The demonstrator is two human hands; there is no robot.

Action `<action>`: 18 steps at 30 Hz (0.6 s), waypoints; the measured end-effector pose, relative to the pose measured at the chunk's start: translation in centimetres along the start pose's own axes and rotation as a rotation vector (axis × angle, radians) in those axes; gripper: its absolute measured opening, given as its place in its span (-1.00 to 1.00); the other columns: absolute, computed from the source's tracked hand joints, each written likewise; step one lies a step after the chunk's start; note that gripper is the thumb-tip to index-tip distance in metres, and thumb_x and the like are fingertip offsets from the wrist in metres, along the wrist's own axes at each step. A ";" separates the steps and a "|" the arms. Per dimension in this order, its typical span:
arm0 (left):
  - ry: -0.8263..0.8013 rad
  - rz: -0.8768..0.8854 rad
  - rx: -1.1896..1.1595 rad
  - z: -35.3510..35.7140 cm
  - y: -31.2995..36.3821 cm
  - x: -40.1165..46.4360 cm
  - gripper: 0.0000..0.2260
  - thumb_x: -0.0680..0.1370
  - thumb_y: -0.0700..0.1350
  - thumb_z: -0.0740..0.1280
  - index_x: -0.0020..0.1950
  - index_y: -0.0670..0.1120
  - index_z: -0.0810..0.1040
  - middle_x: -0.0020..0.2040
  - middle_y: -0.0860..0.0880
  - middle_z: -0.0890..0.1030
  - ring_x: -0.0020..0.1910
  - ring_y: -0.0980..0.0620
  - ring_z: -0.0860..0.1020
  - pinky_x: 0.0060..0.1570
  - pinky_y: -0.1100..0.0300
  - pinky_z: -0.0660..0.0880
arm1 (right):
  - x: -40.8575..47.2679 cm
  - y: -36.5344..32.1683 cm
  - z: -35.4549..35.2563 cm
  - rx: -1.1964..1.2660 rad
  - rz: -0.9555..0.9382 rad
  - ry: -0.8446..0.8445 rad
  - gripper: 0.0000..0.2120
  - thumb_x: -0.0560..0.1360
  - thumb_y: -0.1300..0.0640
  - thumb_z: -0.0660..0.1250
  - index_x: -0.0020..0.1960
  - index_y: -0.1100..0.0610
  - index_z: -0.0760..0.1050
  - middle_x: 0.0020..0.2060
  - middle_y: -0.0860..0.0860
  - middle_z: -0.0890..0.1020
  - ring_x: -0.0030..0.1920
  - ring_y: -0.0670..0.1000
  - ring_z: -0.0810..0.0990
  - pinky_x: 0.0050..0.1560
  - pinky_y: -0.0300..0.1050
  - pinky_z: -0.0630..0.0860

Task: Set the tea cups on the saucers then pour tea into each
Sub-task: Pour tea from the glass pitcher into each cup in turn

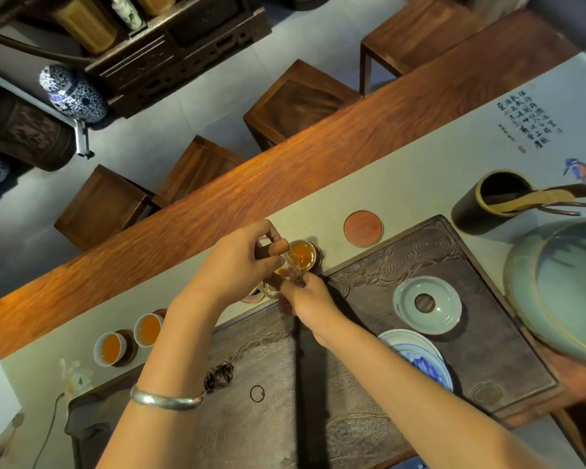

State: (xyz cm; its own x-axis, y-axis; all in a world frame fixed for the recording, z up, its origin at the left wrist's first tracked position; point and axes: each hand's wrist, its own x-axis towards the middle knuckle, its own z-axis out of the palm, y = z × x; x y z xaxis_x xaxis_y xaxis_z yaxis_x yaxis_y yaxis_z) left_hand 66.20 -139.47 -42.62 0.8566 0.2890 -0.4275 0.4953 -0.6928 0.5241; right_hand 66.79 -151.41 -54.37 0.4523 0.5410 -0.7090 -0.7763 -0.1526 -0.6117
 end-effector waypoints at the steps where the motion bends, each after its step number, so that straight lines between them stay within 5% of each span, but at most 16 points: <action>1: -0.003 0.004 0.005 0.0 0.0 0.0 -0.87 0.51 -0.16 0.43 -0.01 -0.03 0.52 -0.24 0.17 0.59 -0.25 0.19 0.62 -0.30 0.35 0.48 | -0.1 0.1 0.0 -0.001 -0.002 0.000 -0.60 0.53 0.04 0.40 0.32 0.11 0.44 0.14 0.06 0.61 0.09 0.03 0.59 -0.03 -0.15 0.59; 4: -0.008 0.002 0.006 0.0 0.0 -0.2 -0.87 0.51 -0.15 0.43 -0.01 -0.02 0.52 -0.23 0.13 0.60 -0.22 0.09 0.64 -0.24 0.23 0.52 | -0.1 0.1 -0.1 -0.007 -0.005 -0.004 -0.56 0.51 0.01 0.43 0.32 0.12 0.45 0.16 0.07 0.60 0.11 0.03 0.59 -0.05 -0.16 0.59; 10: 0.009 -0.008 -0.052 0.2 -0.4 -0.6 -0.87 0.50 -0.20 0.43 -0.04 -0.05 0.51 -0.35 0.24 0.57 -0.36 0.34 0.58 -0.43 0.48 0.40 | 0.1 0.3 -0.2 -0.042 -0.002 -0.001 -0.60 0.50 0.02 0.44 0.28 0.10 0.47 0.10 0.05 0.63 0.12 0.06 0.60 0.13 0.01 0.59; 13: 0.018 -0.013 -0.047 0.2 -0.5 -0.8 -0.86 0.50 -0.18 0.43 -0.05 -0.01 0.50 -0.31 0.17 0.60 -0.30 0.16 0.65 -0.40 0.31 0.51 | 0.2 0.6 -0.2 -0.066 -0.012 -0.014 -0.56 0.45 -0.02 0.48 0.27 0.09 0.50 0.10 0.03 0.64 0.13 0.05 0.61 0.10 -0.01 0.60; 18: 0.031 -0.022 -0.073 0.6 -1.1 -1.4 -0.85 0.50 -0.13 0.43 -0.07 0.06 0.49 -0.26 -0.03 0.66 -0.22 -0.08 0.65 -0.15 -0.09 0.59 | 0.2 0.5 -0.5 -0.170 -0.064 -0.023 -0.67 0.32 -0.16 0.53 0.03 -0.13 0.58 -0.16 -0.23 0.71 -0.13 -0.27 0.65 -0.24 -0.31 0.53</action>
State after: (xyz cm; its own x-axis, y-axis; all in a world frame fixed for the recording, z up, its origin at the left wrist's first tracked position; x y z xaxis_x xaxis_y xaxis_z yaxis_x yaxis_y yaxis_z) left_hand 64.38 -139.50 -43.04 0.8491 0.3245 -0.4168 0.5219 -0.6368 0.5675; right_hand 66.72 -151.77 -55.01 0.4863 0.5727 -0.6599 -0.6598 -0.2544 -0.7071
